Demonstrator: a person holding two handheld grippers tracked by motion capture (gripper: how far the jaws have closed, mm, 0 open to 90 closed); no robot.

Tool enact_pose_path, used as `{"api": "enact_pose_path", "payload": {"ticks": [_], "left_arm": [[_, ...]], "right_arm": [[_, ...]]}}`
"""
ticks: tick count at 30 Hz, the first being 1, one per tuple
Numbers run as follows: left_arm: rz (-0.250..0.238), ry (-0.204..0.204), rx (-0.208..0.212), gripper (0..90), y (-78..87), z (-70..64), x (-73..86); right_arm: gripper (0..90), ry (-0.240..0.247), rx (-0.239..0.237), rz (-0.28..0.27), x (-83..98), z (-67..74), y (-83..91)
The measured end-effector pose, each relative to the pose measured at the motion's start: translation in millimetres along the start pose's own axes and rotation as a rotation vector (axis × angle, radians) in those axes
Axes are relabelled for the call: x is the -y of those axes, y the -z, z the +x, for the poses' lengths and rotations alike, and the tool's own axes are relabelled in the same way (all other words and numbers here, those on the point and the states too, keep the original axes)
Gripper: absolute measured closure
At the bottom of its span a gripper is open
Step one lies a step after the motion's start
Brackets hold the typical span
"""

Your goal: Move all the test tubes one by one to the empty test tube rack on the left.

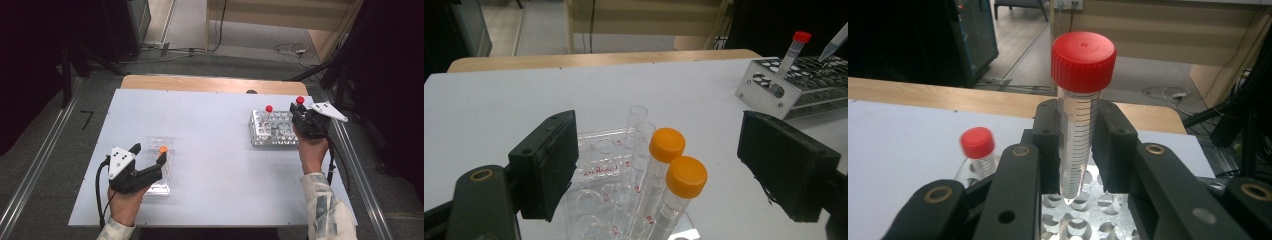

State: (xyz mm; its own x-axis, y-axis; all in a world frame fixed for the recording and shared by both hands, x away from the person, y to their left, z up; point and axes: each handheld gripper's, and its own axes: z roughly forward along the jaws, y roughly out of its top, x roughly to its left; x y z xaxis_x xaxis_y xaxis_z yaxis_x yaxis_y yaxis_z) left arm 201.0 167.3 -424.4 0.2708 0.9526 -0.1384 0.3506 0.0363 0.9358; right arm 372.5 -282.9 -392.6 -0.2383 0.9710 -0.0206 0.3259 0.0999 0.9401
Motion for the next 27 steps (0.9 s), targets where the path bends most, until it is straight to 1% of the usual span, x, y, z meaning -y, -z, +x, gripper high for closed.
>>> {"api": "enact_pose_path", "payload": {"ticks": [5, 8, 16, 18, 23, 25, 27], "left_arm": [[-0.002, -0.002, 0.011, 17.4, 0.5, -3.1, -0.7], [-0.002, -0.002, 0.013, 17.4, 1.0, -4.6, -1.1], [-0.001, -0.007, 0.019, 17.4, 1.0, -5.8, -0.9], [-0.001, -0.008, 0.018, 17.4, 0.9, -6.3, -0.9], [-0.001, -0.007, 0.02, 17.4, 0.7, -6.7, -0.8], [-0.002, -0.007, 0.021, 17.4, 0.9, -6.7, -0.8], [0.001, -0.008, 0.024, 17.4, 0.7, -6.9, -0.6]], "right_arm": [[70.8, 0.011, -0.047, 0.011, -0.5, 9.3, 12.8], [70.8, 0.007, -0.08, 0.013, 0.3, 15.3, 19.9], [70.8, 0.025, -0.169, 0.011, 9.9, 36.0, 35.1], [70.8, 0.031, -0.193, 0.013, 13.5, 43.4, 37.4], [70.8, 0.071, -0.255, 0.03, 21.6, 64.4, 40.7], [70.8, 0.072, -0.289, 0.033, 23.8, 71.9, 42.1], [70.8, 0.083, -0.314, 0.036, 25.3, 80.0, 43.6]]}}
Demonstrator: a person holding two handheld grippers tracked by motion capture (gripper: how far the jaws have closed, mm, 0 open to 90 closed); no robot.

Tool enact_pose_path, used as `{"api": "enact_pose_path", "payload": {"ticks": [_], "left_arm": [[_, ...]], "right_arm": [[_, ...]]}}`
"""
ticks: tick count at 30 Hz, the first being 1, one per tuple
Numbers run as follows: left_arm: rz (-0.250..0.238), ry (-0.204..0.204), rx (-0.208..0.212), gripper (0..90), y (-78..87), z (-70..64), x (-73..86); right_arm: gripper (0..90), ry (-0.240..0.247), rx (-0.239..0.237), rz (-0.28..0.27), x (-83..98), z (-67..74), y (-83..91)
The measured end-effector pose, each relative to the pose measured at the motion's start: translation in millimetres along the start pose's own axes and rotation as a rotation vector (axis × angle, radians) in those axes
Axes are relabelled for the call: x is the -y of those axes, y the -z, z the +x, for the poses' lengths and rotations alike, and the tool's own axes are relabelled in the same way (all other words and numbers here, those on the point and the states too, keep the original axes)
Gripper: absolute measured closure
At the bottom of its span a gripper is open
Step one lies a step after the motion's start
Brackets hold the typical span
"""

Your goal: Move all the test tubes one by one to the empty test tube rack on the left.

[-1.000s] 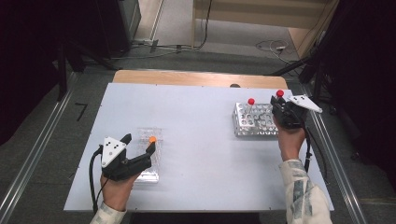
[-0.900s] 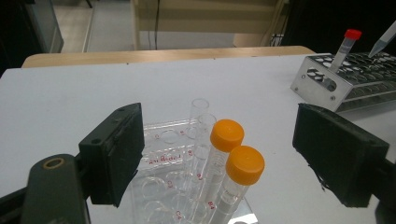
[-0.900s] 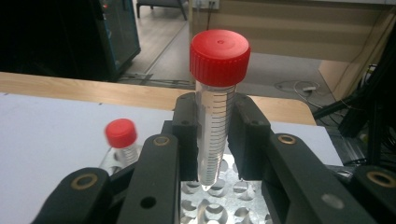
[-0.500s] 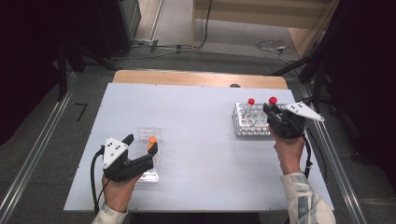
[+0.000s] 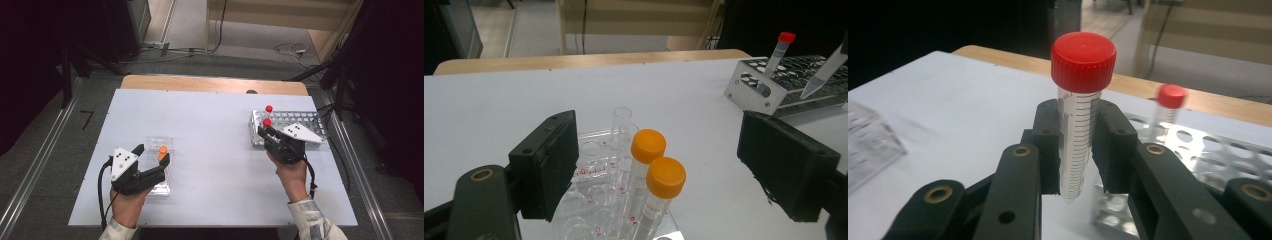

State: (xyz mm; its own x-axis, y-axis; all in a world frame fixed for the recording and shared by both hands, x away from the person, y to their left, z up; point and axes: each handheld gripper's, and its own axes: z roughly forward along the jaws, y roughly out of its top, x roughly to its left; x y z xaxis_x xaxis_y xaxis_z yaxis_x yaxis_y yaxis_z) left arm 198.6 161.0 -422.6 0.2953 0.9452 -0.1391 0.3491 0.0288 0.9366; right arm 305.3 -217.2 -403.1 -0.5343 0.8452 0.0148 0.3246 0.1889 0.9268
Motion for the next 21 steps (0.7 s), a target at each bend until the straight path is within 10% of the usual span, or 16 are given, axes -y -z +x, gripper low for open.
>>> {"api": "enact_pose_path", "payload": {"ticks": [21], "left_arm": [[0.005, -0.025, 0.045, 17.7, -1.0, -12.4, 1.1]], "right_arm": [[70.8, 0.092, -0.196, 0.065, 13.5, 71.1, -22.4]]}}
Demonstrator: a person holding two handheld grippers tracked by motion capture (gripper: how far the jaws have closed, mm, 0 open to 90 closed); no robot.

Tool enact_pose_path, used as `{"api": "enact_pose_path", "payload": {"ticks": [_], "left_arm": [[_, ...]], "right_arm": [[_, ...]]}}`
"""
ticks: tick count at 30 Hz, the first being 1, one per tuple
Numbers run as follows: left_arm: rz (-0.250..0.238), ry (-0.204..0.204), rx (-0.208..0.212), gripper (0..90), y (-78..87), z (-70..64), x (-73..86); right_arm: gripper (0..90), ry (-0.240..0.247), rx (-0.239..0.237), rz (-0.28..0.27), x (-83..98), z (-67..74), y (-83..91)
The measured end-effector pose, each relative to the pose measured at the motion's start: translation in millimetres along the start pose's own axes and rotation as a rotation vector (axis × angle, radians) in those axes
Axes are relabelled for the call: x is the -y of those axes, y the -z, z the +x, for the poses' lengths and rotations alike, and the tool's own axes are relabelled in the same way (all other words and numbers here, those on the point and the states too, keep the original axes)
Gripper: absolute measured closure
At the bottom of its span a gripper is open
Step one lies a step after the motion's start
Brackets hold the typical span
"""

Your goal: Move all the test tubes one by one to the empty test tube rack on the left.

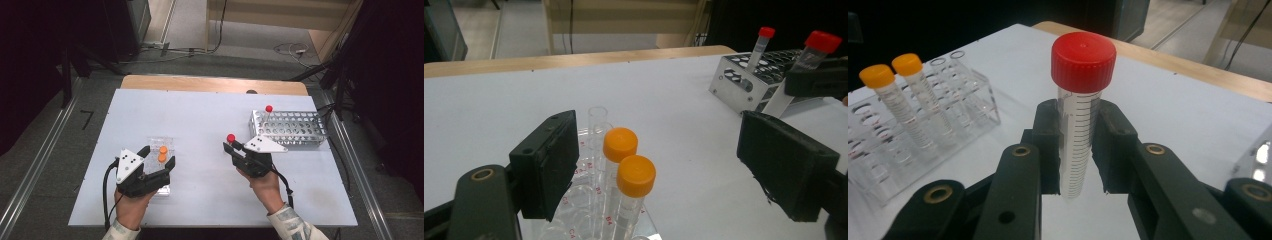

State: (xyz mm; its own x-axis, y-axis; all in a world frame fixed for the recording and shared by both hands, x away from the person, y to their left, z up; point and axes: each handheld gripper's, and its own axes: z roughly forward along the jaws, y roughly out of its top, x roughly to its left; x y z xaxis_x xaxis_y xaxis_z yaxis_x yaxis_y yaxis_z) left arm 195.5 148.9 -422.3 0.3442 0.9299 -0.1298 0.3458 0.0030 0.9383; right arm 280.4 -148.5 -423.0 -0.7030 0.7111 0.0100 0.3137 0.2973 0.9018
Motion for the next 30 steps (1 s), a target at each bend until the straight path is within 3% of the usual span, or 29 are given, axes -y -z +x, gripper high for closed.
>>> {"api": "enact_pose_path", "payload": {"ticks": [15, 22, 30], "left_arm": [[-0.002, -0.032, 0.044, 19.6, -3.5, -14.0, 1.9], [-0.006, -0.052, 0.088, 22.8, -8.6, -26.1, 1.4], [-0.004, -0.094, 0.175, 49.1, -20.1, -41.0, 2.9]], "right_arm": [[70.8, 0.075, -0.095, 0.054, 8.0, 42.6, -25.8], [70.8, 0.097, -0.127, 0.076, 10.7, 57.8, -32.0], [70.8, 0.123, -0.176, 0.083, 10.5, 71.3, -34.2]]}}
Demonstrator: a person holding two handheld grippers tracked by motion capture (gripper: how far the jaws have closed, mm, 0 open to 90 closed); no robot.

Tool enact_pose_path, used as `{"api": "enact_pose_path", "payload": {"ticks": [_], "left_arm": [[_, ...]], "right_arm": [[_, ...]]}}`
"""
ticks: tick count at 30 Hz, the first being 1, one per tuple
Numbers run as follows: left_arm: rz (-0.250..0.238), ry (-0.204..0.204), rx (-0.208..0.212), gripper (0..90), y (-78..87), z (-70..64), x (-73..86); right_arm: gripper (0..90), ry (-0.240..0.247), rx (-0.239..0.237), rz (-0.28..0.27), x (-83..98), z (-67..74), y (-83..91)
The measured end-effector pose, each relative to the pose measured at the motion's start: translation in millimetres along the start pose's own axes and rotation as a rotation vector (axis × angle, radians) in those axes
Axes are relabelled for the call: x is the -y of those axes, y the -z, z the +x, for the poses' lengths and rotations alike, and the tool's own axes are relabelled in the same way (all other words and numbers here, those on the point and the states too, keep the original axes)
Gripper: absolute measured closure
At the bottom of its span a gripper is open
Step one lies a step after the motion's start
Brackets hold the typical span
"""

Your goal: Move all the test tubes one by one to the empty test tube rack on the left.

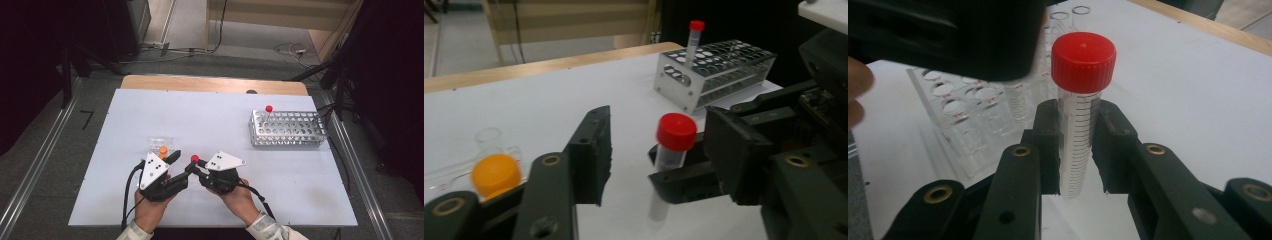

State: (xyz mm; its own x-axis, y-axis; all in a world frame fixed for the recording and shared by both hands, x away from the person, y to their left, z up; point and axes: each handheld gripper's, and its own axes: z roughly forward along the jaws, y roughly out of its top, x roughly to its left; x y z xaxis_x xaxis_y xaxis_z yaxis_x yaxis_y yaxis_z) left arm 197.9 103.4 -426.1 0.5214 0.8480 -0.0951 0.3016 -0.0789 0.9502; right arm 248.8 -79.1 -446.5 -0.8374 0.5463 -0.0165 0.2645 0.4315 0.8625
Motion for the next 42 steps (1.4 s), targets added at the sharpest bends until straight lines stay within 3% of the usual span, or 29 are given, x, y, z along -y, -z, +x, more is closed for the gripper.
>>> {"api": "enact_pose_path", "payload": {"ticks": [8, 23, 28, 32, 42], "left_arm": [[0.017, -0.01, 0.018, 66.9, -6.1, -1.8, 0.6], [0.033, -0.026, 0.011, 69.8, -7.0, -2.9, 1.2], [0.028, -0.022, 0.002, 70.1, -4.2, -1.3, -1.1], [0.005, -0.014, -0.003, 70.2, 1.9, 0.7, -5.4], [-0.034, 0.013, -0.015, 70.3, 16.4, 6.6, -19.0]], "right_arm": [[70.8, 0.009, -0.015, 0.005, -0.3, 6.7, -1.2], [70.0, 0.015, -0.016, 0.0, -1.7, 8.2, 1.8], [52.4, 0.034, -0.036, -0.007, -2.1, 8.5, 3.7], [44.0, 0.035, -0.043, -0.01, -1.7, 4.4, 9.9], [36.3, 0.005, -0.028, -0.007, 8.2, -13.6, 30.0]]}}
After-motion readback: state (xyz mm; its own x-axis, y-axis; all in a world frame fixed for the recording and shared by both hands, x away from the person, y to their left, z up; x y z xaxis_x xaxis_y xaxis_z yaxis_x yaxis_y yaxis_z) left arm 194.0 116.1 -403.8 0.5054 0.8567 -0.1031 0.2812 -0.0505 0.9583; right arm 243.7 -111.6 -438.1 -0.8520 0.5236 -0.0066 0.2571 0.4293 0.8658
